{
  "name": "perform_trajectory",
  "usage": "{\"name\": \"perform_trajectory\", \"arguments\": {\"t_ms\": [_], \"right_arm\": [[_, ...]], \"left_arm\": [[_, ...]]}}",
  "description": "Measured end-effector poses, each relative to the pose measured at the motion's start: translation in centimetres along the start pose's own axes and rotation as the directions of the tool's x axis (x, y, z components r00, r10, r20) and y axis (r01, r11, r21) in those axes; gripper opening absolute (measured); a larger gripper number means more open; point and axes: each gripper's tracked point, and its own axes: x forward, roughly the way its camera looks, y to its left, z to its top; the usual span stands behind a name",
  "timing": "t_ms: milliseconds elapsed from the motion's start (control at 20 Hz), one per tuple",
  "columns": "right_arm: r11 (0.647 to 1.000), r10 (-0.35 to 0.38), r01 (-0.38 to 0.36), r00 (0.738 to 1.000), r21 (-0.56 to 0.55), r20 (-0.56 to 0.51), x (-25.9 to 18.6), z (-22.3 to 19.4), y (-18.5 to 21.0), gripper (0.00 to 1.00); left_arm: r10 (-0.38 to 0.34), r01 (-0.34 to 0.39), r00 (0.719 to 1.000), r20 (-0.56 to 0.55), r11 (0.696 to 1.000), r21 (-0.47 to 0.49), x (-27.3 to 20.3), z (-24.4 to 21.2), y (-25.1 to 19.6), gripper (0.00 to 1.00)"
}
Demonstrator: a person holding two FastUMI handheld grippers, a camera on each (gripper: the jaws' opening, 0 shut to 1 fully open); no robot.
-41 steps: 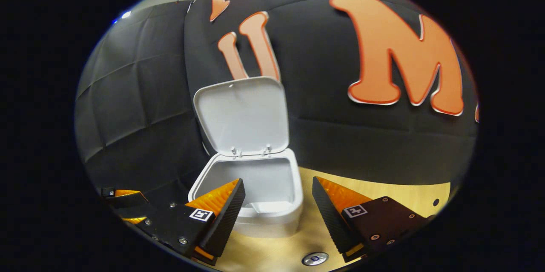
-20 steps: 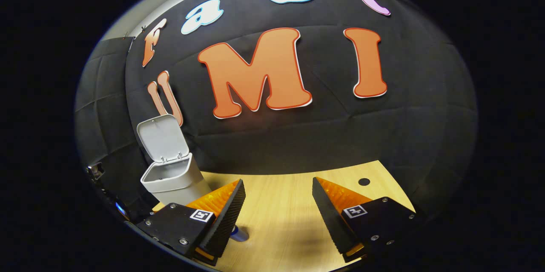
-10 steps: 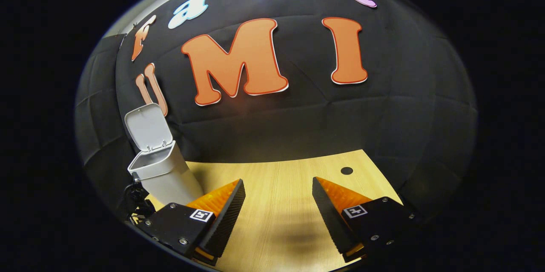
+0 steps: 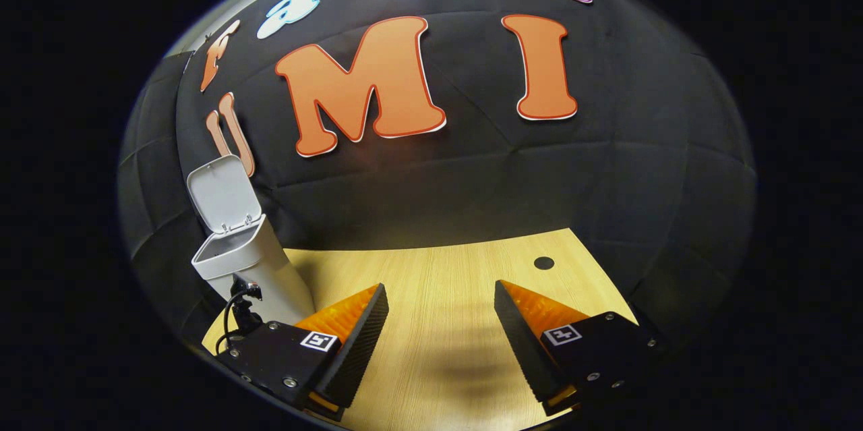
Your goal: Press the lid of the desktop garbage bin to open it, pick up the crumpled paper on the desktop and throw it into the bin, then pick up the pop can on the desktop and drop it into the bin, and finally close the garbage bin lid.
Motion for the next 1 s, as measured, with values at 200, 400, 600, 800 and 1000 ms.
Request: {"name": "perform_trajectory", "arguments": {"t_ms": [200,400,600,800,1000], "right_arm": [[1.0,-0.006,0.005,1.0,-0.001,-0.019,0.4,-0.8,-0.2,0.95],[1.0,-0.011,0.011,1.0,-0.005,-0.021,0.3,-0.9,-0.2,0.95],[1.0,-0.012,0.012,1.0,-0.006,-0.019,-0.1,-0.8,0.0,0.95],[1.0,-0.001,0.001,1.0,0.016,0.003,-0.5,-0.1,0.7,0.95],[1.0,0.021,-0.022,1.0,0.011,0.019,-0.7,0.4,2.0,0.95]], "left_arm": [[0.0,0.0,1.0,0.002,1.0,0.013,0.5,0.2,0.0,0.98],[-0.004,0.004,1.0,0.017,1.0,0.011,0.1,0.7,0.2,0.87],[-0.01,0.007,0.997,0.071,0.999,0.047,-1.7,2.5,-0.4,0.86],[-0.039,0.032,0.991,0.126,0.998,0.06,-5.8,5.8,-1.5,0.85],[-0.041,0.034,0.973,0.227,0.999,0.034,-10.8,11.1,-0.7,0.85]]}}
